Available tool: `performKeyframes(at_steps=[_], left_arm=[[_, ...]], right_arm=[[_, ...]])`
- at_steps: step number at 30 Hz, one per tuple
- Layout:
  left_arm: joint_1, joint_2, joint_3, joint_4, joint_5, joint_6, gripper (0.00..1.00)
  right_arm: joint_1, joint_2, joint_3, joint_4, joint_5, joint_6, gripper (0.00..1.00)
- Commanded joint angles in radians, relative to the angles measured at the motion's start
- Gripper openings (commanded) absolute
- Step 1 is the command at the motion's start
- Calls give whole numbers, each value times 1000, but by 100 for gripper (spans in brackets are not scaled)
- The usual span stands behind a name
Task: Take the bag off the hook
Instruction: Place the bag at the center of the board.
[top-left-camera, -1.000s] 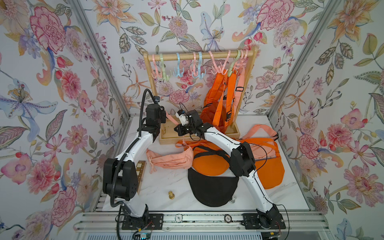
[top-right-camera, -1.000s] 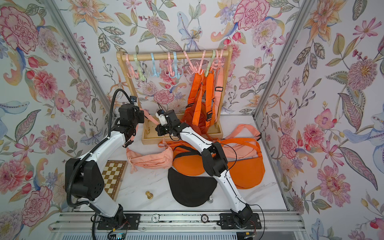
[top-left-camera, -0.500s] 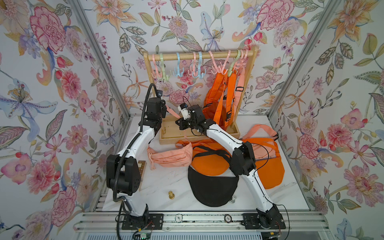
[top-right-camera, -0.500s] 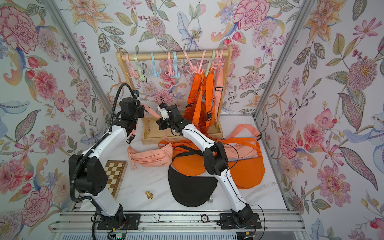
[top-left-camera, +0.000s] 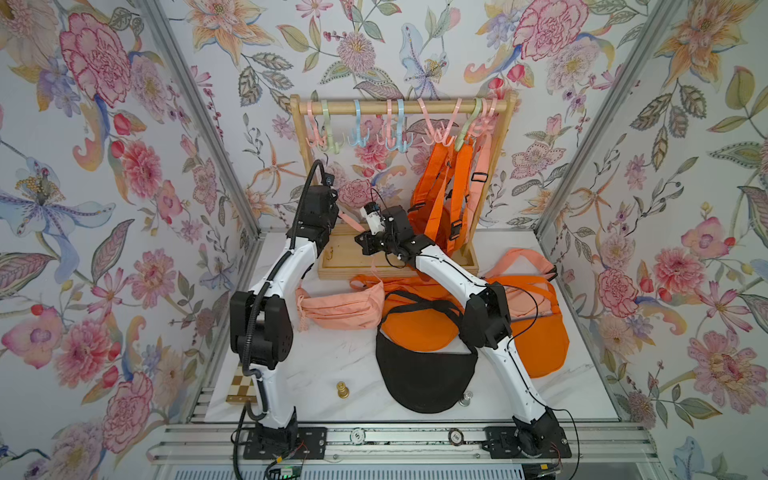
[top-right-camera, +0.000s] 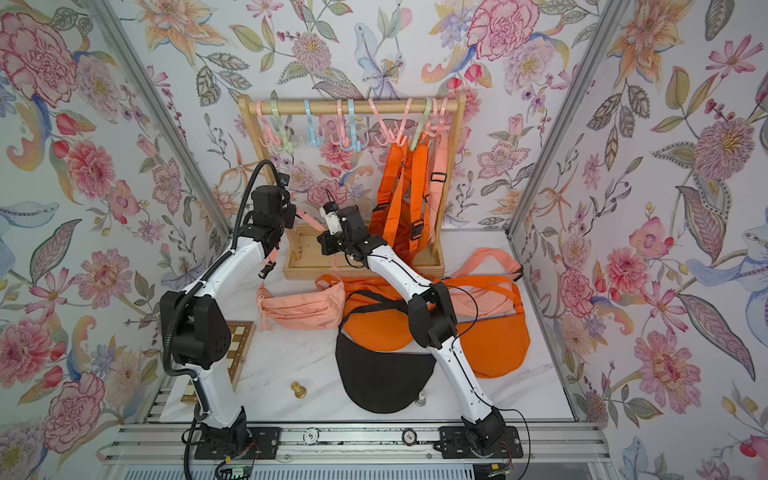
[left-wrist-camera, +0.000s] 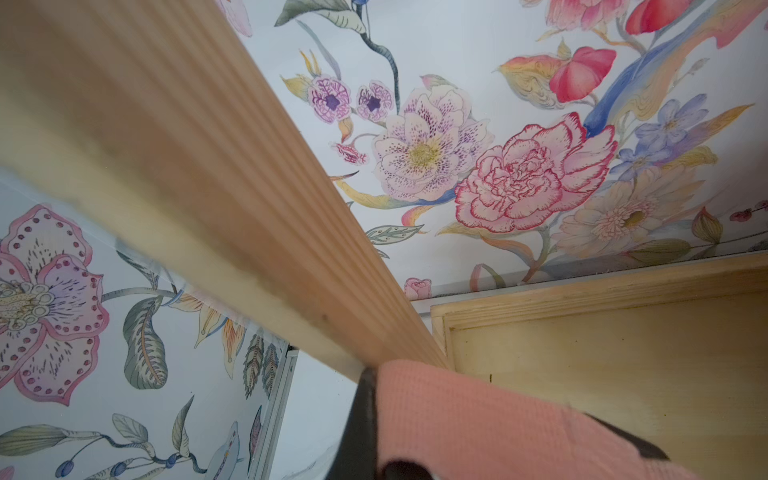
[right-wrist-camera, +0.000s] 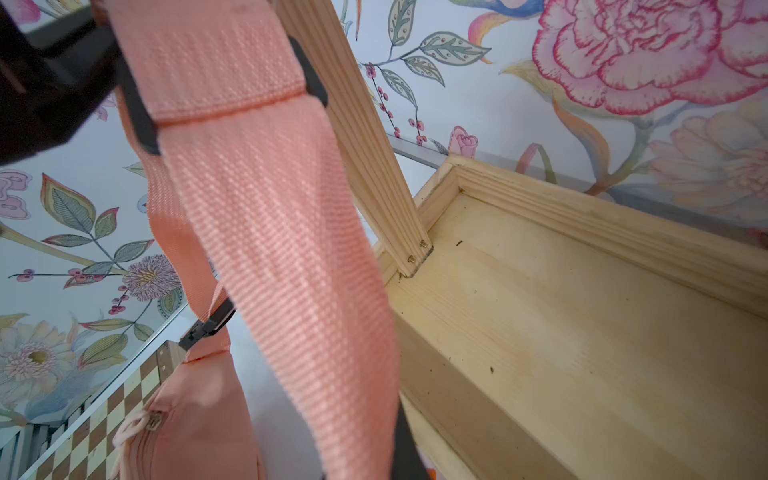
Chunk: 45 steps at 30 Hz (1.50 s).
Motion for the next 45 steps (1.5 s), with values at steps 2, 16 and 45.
performKeyframes(at_steps=[2,16,45], left_arm=[[42,-36,16,110,-104,-25,0],[40,-300,-389,192,-24,-196,0],[99,-357,-684,63,-81,-526,70]], right_arm=[[-26,51,-33,-146,32,-6,0],[38,-113,-283,-128,15,-82,0],[59,-430,-712,20,50,-116,54]])
